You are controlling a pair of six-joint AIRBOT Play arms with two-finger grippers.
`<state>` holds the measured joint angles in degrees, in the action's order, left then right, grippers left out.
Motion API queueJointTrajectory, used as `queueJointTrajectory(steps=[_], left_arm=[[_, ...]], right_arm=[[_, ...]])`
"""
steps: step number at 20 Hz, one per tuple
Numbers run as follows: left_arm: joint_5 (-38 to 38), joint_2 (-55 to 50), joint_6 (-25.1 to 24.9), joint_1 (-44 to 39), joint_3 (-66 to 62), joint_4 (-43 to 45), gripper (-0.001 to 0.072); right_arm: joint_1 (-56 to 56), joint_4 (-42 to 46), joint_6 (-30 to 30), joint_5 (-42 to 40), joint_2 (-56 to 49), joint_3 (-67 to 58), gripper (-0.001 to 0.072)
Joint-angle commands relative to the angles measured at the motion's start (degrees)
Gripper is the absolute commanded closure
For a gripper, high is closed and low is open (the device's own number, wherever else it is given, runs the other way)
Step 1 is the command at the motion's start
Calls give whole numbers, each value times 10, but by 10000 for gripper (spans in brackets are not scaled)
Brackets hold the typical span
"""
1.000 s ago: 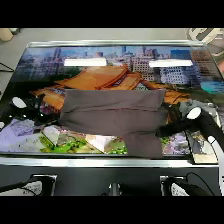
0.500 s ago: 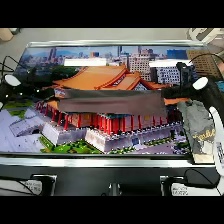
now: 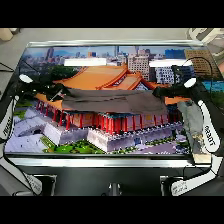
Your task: Fold the shirts.
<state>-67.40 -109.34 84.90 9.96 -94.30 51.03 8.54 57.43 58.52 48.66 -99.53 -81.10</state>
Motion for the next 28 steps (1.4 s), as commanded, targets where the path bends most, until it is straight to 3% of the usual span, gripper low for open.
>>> queueJointTrajectory(steps=[1,4,8,9,10,12,13,14,15,21,28], left_arm=[[-16,16,-1,18,-13,-18,27],[-9,75,-20,24,-14,-18,33],[-9,145,-50,-3,-14,-18,36],[-8,157,-57,-14,-14,-18,64],[-8,165,-57,-28,-14,-18,103],[-7,165,-57,-59,-13,-18,104],[-3,160,-56,-77,-13,-18,131],[1,150,-56,-100,-13,-18,432],[14,137,-57,-128,-13,-18,679],[128,18,11,-314,-13,-33,683],[216,-67,17,-452,-13,-214,683]], right_arm=[[18,70,-21,59,9,-3,-8],[41,90,1,143,-8,-2,-8],[23,74,4,151,-41,-2,-8],[17,55,4,148,-48,-2,-1],[12,32,4,145,-52,-2,82],[11,-22,4,142,-46,-3,694],[12,-57,2,142,-37,-3,695],[12,-84,-11,142,-21,-5,696],[12,-99,-21,145,0,-10,696],[-2,-103,-28,244,162,-14,696],[-6,-98,4,340,276,-14,696]])
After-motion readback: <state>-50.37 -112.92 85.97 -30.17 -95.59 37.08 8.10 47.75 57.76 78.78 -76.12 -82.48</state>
